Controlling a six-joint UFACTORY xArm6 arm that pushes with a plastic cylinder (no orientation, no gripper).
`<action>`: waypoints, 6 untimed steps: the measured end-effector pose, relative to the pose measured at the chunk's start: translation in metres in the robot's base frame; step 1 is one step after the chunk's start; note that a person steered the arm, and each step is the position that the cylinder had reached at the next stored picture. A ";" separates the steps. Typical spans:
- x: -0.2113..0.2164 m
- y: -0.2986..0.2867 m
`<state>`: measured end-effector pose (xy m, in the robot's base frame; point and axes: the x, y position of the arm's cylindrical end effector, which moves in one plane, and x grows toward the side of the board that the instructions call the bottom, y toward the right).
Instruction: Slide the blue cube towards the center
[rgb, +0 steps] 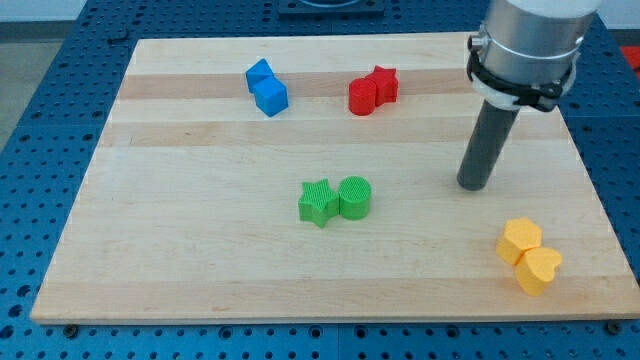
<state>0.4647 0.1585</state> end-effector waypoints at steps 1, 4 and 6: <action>-0.049 -0.003; -0.064 -0.133; -0.068 -0.239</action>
<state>0.3967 -0.0802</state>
